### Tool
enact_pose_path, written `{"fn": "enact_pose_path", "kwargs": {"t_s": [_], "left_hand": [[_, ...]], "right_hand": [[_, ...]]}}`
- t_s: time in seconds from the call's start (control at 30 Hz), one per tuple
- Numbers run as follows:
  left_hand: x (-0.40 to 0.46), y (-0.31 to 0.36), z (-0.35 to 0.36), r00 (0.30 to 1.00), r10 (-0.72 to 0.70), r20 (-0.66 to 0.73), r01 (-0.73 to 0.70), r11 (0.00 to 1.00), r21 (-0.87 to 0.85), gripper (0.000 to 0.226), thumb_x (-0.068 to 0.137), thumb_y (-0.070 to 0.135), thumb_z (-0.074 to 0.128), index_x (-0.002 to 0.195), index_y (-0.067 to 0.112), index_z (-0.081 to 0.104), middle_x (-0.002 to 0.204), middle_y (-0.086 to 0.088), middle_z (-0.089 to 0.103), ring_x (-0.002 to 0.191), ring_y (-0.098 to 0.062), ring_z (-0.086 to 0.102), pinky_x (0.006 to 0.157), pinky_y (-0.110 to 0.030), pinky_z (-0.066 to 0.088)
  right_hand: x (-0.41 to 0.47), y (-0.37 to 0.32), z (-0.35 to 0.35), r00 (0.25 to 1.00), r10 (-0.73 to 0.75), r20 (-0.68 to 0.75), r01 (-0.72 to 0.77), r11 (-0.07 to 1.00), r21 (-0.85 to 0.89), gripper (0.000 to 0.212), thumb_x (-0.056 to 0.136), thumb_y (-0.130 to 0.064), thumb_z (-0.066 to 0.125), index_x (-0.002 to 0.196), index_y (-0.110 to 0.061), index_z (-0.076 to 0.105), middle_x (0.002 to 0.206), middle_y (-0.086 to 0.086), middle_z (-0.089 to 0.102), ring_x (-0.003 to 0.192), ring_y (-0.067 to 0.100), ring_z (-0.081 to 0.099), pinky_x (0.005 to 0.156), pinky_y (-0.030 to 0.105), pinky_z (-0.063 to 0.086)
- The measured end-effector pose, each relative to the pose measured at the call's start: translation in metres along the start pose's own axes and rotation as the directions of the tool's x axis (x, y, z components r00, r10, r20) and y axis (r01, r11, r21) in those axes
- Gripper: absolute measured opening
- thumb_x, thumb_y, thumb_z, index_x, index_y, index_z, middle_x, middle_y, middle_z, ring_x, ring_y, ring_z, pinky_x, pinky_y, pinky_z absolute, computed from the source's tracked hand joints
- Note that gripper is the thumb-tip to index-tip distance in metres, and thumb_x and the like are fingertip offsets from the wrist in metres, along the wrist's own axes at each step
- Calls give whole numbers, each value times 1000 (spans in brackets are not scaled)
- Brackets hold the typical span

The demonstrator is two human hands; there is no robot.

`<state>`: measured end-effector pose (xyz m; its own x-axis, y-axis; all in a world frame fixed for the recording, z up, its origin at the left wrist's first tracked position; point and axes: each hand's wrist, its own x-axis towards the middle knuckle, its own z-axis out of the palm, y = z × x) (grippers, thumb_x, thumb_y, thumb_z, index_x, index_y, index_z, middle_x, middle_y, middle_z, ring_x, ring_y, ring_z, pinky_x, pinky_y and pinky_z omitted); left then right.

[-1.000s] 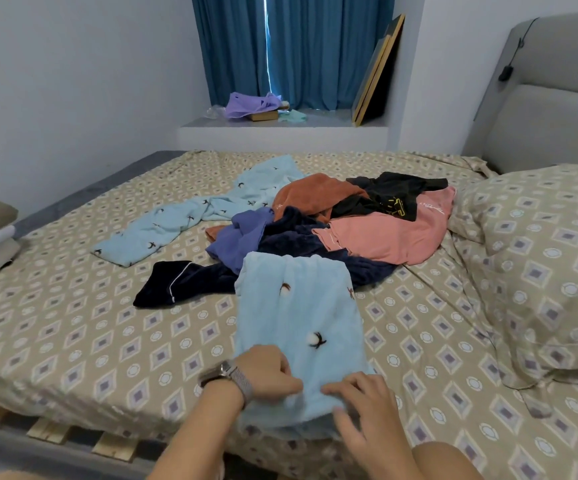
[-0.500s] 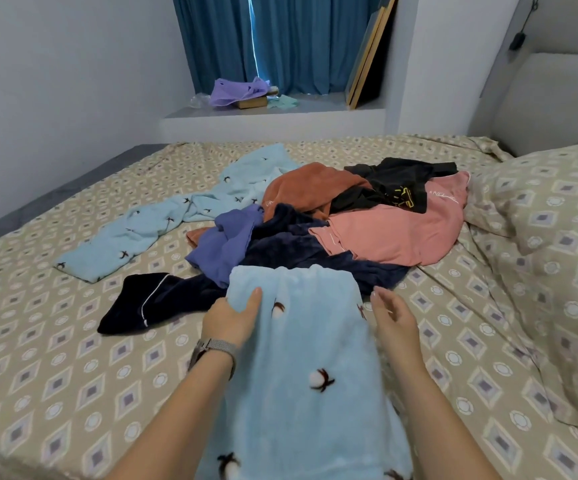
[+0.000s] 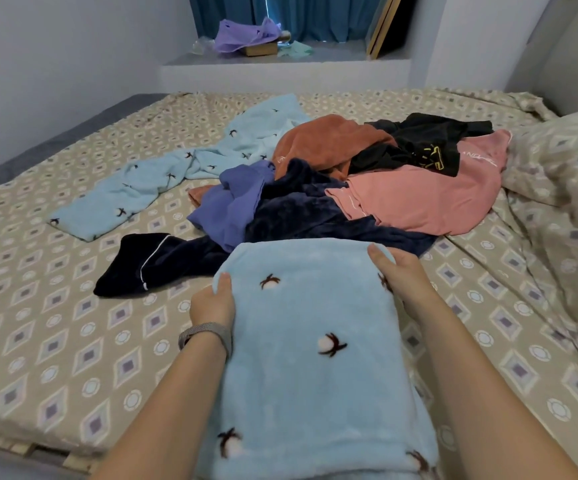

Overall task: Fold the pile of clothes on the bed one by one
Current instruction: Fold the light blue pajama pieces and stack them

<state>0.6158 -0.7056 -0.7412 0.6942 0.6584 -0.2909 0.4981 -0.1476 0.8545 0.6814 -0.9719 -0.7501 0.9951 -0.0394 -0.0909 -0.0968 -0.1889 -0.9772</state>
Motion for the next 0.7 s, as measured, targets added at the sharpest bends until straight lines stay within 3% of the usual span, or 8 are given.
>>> {"fn": "enact_pose_path", "kwargs": {"t_s": [0.07, 0.13, 0.2, 0.27, 0.37, 0.47, 0.57, 0.7], "left_hand": [[-9, 3, 2, 995, 93, -45, -88, 992, 93, 44, 100, 38, 44, 110, -1, 62, 112, -18, 63, 107, -37, 56, 80, -32, 37], [-24, 3, 0, 957, 268, -111, -238, 944, 230, 41, 95, 38, 52, 116, 3, 56, 116, -16, 60, 108, -36, 55, 82, -37, 40], [-45, 1, 0, 811, 575, -113, -488, 769, 412, 45, 90, 36, 55, 123, 5, 53, 123, -14, 56, 115, -35, 51, 89, -41, 43], [-72, -2, 4, 675, 737, 44, -655, 570, 496, 57, 88, 41, 43, 135, 9, 50, 140, -13, 49, 132, -32, 43, 105, -47, 35], [-104, -19, 10, 726, 568, 388, -672, 463, 578, 64, 93, 54, 11, 153, 34, 10, 163, 5, 0, 150, -19, -1, 118, -50, 4], [-113, -53, 9, 765, 485, 423, -632, 443, 635, 72, 74, 74, -22, 142, 50, -22, 152, 12, -32, 148, -19, -17, 119, -51, -3], [-110, -61, 6, 774, 451, 444, -622, 414, 664, 78, 58, 72, -40, 133, 51, -34, 145, 10, -40, 147, -25, -21, 116, -56, -5], [-103, -58, 7, 776, 379, 504, -630, 412, 658, 72, 66, 70, -31, 136, 54, -31, 149, 13, -40, 145, -23, -25, 110, -66, -5]], "right_hand": [[-8, -4, 6, 995, -10, -98, 4, 998, -61, 32, 92, -38, 62, 97, -7, 65, 91, 0, 66, 86, 19, 61, 79, 33, 47], [-26, -16, 14, 972, -107, -208, 59, 973, -225, 34, 88, -43, 64, 115, -23, 60, 119, 0, 58, 114, 21, 52, 101, 37, 42], [-57, -26, 25, 972, -201, -122, 123, 879, -462, 61, 85, -55, 60, 138, -29, 45, 145, 3, 37, 137, 25, 29, 116, 40, 24], [-94, -28, 42, 972, -226, 60, 207, 710, -673, 77, 82, -72, 40, 150, -38, 24, 161, -5, 10, 149, 21, 2, 119, 47, 6], [-136, -8, 55, 950, -212, 227, 306, 508, -805, 78, 79, -68, 4, 153, -42, 8, 163, -11, -8, 148, 17, -18, 119, 54, -6], [-150, 9, 50, 965, -160, 208, 260, 490, -832, 82, 77, -72, -2, 154, -40, -1, 160, -16, -18, 146, 13, -24, 119, 51, -8], [-149, 15, 48, 974, -138, 181, 227, 535, -814, 88, 75, -80, 3, 153, -41, -2, 159, -18, -18, 146, 10, -23, 120, 48, -8], [-145, 19, 51, 980, -100, 174, 200, 538, -819, 93, 70, -83, 3, 153, -41, -4, 159, -18, -18, 147, 10, -22, 120, 47, -9]]}}
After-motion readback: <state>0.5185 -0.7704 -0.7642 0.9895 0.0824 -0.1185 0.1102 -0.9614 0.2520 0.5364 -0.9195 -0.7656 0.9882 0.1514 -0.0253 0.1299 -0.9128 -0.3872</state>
